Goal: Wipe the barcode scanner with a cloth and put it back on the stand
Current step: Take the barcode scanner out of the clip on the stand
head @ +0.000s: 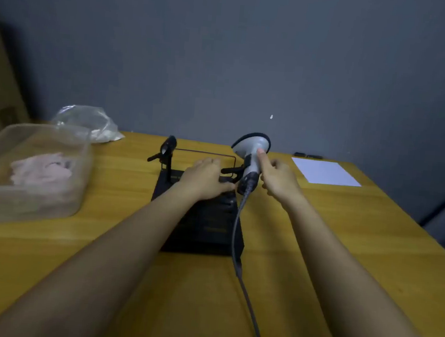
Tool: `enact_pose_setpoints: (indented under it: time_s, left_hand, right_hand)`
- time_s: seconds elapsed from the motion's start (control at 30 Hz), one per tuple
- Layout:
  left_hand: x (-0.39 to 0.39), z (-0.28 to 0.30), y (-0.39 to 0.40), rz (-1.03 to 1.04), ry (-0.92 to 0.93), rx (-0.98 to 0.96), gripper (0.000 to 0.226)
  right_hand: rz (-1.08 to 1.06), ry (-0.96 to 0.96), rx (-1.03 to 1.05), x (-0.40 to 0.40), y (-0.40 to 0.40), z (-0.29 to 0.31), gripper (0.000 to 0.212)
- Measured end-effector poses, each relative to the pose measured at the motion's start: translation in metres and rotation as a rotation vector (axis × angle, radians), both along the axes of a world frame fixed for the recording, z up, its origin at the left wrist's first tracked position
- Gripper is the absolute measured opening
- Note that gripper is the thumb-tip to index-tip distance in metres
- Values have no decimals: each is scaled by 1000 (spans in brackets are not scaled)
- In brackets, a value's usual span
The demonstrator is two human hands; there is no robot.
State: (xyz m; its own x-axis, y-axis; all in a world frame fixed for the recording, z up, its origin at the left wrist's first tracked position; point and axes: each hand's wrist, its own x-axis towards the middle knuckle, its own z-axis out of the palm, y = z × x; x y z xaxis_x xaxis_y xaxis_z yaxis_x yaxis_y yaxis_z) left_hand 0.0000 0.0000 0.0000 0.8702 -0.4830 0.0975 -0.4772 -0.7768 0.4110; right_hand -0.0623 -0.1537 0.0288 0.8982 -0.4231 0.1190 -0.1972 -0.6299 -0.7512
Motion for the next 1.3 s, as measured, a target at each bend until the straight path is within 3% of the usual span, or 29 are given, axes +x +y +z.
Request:
enact_pose_setpoints:
  time_s: [0.13, 0.4, 0.5, 0.8, 1.17, 1.3]
  left_hand:
    - [17, -7, -11, 12, -64, 30, 78]
    - [30, -25, -22, 7, -127, -33, 37]
    - [27, -26, -23, 21, -151, -45, 29]
    - [22, -28, -27, 29, -146, -10, 34]
    - [19, -36, -33, -13, -188, -24, 35]
    - [19, -38, -33, -15, -208, -35, 32]
  right_hand:
    - [-18, 111, 105, 17, -12, 21, 70]
    - [77, 318, -94, -10, 0, 11, 86]
    - [89, 275, -158, -15, 10, -5, 91]
    - [76, 146, -266, -15, 16, -18, 70]
    - [23, 16, -136, -20, 11, -25, 62]
    - [12, -35, -98, -25, 13, -32, 49]
